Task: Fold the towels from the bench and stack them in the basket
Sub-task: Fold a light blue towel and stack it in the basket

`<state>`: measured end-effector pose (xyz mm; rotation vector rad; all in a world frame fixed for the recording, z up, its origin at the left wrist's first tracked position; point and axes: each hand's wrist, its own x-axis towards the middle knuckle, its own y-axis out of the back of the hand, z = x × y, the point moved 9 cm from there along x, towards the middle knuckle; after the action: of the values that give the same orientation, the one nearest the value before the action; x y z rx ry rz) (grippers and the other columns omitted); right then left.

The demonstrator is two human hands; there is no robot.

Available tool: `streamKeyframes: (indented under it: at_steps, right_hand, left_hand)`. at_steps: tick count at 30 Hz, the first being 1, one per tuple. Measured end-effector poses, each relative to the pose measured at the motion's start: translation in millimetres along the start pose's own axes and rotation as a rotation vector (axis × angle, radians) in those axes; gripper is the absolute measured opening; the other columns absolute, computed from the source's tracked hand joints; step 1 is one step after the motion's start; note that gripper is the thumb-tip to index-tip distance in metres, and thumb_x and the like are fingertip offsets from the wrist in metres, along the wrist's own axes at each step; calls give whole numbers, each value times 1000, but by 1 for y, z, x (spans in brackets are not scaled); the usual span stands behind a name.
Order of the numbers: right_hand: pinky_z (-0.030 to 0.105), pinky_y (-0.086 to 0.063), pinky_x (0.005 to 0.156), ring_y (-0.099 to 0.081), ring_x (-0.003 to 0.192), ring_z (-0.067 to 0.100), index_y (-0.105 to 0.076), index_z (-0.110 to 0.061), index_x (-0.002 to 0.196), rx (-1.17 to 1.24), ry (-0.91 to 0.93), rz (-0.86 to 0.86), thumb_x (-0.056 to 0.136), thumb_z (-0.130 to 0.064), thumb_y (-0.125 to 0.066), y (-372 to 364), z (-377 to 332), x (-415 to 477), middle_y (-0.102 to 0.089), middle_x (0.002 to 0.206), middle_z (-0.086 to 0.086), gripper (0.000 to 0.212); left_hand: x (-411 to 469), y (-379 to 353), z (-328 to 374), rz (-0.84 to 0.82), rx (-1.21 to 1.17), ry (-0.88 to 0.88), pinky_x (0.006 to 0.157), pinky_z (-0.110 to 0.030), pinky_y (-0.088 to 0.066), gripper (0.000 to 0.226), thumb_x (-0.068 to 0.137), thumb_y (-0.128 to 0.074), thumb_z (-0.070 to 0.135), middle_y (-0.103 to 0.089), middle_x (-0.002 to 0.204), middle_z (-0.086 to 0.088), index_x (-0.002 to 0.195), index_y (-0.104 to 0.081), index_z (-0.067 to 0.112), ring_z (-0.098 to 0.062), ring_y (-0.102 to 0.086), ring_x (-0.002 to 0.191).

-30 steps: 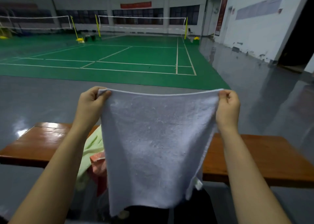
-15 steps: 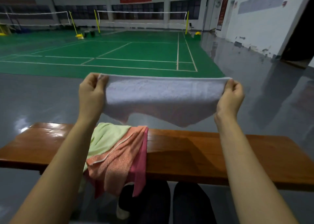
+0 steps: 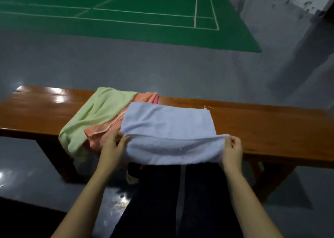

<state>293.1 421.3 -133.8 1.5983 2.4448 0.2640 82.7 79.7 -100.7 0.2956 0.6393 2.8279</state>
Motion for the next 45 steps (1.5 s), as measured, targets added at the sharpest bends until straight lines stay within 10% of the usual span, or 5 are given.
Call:
streamKeyframes:
  at_steps: [11, 15, 27, 37, 45]
  right_hand:
    - [19, -37, 95, -51, 114, 12, -54, -14, 124, -259, 539, -829, 94, -13, -54, -203, -102, -109, -58, 125, 1, 30]
    - [19, -35, 64, -49, 75, 9, -51, -16, 77, -262, 541, -793, 93, -19, -56, -233, -104, -98, -55, 78, -4, 17]
    - [9, -40, 70, -51, 70, -7, -52, -22, 80, 12, 206, -758, 92, -17, -60, -267, -65, -65, -55, 76, -13, 15]
    - [10, -42, 78, -55, 81, -5, -57, -25, 84, 75, 234, -758, 93, -12, -58, -263, -71, -67, -60, 84, -13, 16]
    - [16, -46, 81, -62, 83, 0, -64, -26, 83, 194, 287, -708, 88, -3, -64, -207, -108, -75, -68, 81, -16, 23]
  left_hand:
    - [29, -29, 33, -140, -83, -62, 71, -22, -45, 12, 85, -68, 22, -65, 73, 17, 76, -62, 27, 0, -57, 70]
    - [50, -20, 28, -131, -79, -52, 72, -21, -45, 15, 85, -68, 13, -64, 72, 11, 75, -63, 23, -2, -57, 71]
    - [121, -24, -36, -154, 488, 297, 73, -34, -37, 49, 81, -68, 42, -59, 105, -17, 106, -53, 2, -34, -55, 93]
    - [134, -38, 0, -208, 197, 225, 50, -25, -28, 34, 82, -67, 23, -37, 57, 3, 60, -41, 19, -12, -34, 54]
    - [106, -35, 62, -149, -254, 37, 59, -12, -40, 7, 87, -64, 9, -57, 67, 4, 82, -64, 5, 2, -47, 62]
